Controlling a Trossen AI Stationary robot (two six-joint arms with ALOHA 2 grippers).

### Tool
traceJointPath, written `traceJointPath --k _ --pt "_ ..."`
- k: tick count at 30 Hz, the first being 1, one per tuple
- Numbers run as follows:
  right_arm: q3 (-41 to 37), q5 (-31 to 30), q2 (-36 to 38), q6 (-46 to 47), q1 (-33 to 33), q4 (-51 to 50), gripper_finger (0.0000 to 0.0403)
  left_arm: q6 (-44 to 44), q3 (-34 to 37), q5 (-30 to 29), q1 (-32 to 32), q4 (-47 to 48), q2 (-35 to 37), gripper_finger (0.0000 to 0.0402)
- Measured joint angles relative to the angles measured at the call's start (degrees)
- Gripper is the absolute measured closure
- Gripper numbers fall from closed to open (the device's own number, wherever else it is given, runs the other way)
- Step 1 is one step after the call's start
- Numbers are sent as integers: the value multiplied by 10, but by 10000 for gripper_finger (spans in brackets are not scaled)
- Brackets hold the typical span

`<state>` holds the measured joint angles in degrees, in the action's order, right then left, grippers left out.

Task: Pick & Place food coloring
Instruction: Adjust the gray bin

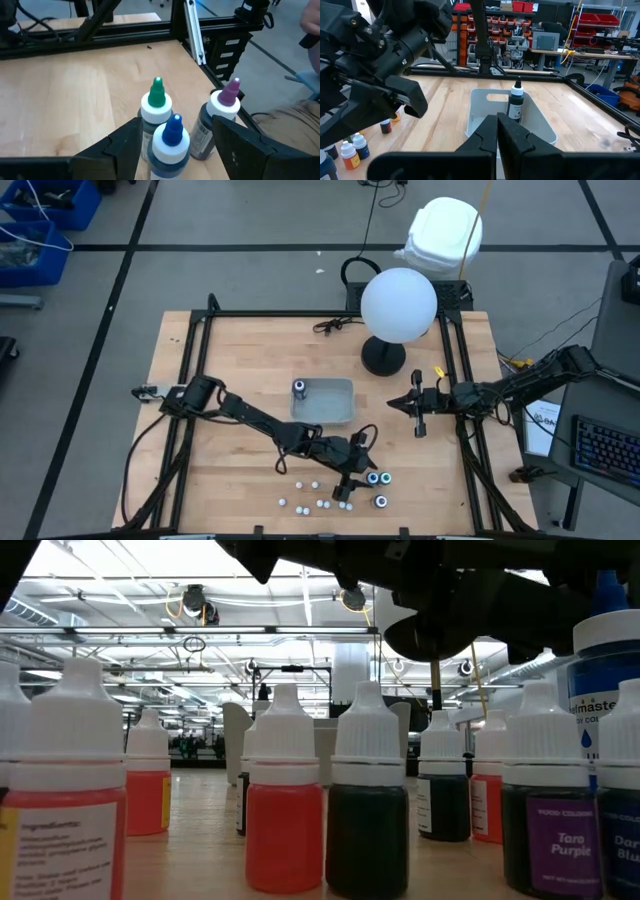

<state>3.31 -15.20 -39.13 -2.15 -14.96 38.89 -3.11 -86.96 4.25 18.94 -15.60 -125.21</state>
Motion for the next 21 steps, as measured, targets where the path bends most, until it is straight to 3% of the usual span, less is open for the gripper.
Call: traceJointPath --k 21 --pt "0 0 0 0 0 1 401 -7 0 -28 3 24 -1 160"
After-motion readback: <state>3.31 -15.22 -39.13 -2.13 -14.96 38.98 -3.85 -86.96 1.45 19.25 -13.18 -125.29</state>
